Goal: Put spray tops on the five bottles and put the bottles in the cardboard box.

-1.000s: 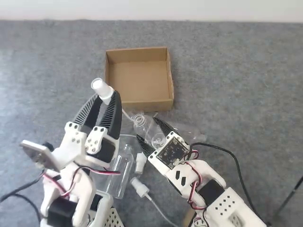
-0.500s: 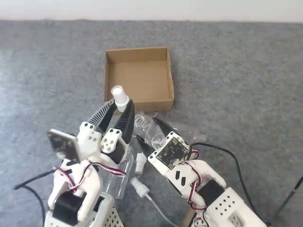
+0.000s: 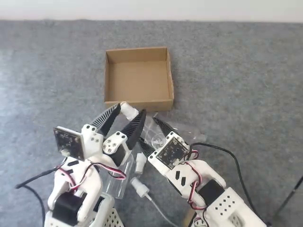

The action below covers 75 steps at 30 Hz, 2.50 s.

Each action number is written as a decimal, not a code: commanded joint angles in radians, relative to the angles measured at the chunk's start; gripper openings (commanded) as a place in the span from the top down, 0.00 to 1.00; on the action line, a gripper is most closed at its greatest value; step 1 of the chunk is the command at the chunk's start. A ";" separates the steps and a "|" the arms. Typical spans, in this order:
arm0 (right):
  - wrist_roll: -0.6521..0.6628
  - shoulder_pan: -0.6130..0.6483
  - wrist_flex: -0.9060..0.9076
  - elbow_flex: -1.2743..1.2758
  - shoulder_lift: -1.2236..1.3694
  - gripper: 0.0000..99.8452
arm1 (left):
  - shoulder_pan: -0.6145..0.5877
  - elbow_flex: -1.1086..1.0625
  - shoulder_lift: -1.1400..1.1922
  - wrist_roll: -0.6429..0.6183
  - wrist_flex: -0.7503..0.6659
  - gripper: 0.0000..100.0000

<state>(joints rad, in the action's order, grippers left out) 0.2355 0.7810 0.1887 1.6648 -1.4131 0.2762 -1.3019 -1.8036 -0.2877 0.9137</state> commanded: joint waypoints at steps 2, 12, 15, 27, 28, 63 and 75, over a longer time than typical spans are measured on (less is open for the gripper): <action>0.012 0.008 -0.024 -0.003 -0.024 0.93 | -0.003 0.087 -0.015 0.000 0.029 0.77; 0.012 0.008 -0.024 -0.006 -0.024 0.93 | -0.157 0.157 -0.017 -0.002 0.023 0.87; 0.012 0.008 -0.025 -0.006 -0.024 0.93 | -0.212 0.165 -0.018 -0.002 0.023 0.89; 0.012 0.004 -0.028 -0.029 -0.024 0.93 | -0.244 0.061 -0.018 0.003 -0.101 0.89; 0.012 0.004 -0.042 -0.029 -0.024 0.93 | -0.244 0.045 -0.018 0.003 -0.121 0.89; 0.009 0.059 0.125 0.021 -0.354 0.93 | -0.120 -0.125 -0.018 0.087 -0.299 0.89; 0.012 0.054 0.127 0.021 -0.334 0.93 | -0.120 -0.030 -0.018 0.092 -0.167 0.89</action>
<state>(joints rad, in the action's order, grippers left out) 0.2371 0.8301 0.3099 1.6648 -1.7369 0.1519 -1.4047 -1.8036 -0.2048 0.7219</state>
